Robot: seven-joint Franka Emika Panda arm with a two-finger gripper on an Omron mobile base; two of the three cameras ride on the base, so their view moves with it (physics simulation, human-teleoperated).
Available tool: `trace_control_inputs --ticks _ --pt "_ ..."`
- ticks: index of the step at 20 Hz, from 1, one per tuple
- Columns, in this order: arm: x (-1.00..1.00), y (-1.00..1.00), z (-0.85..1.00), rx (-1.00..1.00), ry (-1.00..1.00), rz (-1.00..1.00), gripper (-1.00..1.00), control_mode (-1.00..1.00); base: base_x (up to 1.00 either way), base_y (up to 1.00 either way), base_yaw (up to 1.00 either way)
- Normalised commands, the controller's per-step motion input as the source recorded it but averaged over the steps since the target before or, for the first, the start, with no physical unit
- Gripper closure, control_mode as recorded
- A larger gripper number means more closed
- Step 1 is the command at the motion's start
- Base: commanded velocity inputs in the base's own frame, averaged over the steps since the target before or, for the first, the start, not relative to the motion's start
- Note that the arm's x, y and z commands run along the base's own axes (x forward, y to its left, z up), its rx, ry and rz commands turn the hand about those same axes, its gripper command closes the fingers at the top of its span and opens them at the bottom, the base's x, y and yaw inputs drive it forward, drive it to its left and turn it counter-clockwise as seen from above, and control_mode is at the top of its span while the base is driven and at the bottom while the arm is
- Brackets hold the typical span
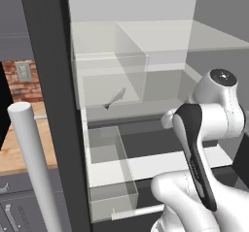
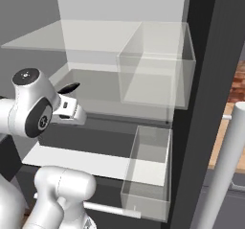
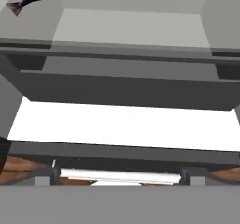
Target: Gather the tomato and garlic from the fridge and place them on a tray on the dining counter. Then gather the fish and chicken drumstick from the fridge and place them on the other tray.
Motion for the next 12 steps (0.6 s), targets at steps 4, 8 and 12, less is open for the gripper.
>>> trace_control_inputs --ticks 4,8,12 --pt "0.05 0.09 -0.07 0.03 -0.27 0.09 -1.00 -1.00 0.00 0.00 0.00" --pt "0.08 0.00 0.00 0.10 -0.28 0.01 -1.00 -1.00 0.00 0.00 0.00" --pt "0.16 0.19 0.09 0.11 -0.12 0.00 -1.00 -1.00 0.00 0.00 0.00"
